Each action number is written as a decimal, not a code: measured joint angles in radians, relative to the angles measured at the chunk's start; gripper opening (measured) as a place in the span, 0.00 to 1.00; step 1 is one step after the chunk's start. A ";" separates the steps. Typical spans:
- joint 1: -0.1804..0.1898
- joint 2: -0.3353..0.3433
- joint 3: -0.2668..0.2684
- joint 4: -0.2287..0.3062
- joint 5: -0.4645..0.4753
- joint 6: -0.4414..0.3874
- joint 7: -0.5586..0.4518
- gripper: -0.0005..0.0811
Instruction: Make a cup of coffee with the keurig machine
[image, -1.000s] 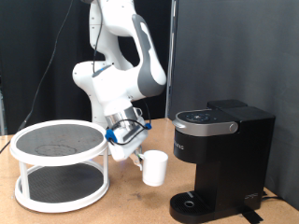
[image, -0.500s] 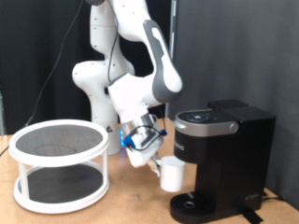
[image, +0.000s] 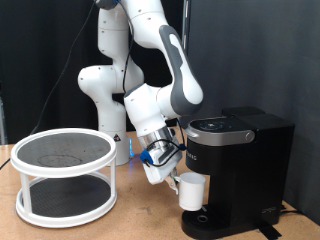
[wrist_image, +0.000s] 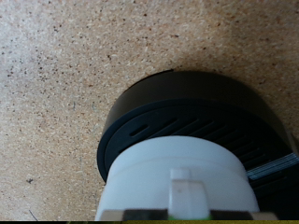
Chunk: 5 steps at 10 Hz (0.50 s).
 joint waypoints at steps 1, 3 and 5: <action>0.000 0.015 0.002 0.013 0.018 0.006 -0.016 0.02; 0.000 0.042 0.003 0.041 0.053 0.015 -0.047 0.02; 0.000 0.058 0.003 0.060 0.069 0.015 -0.061 0.02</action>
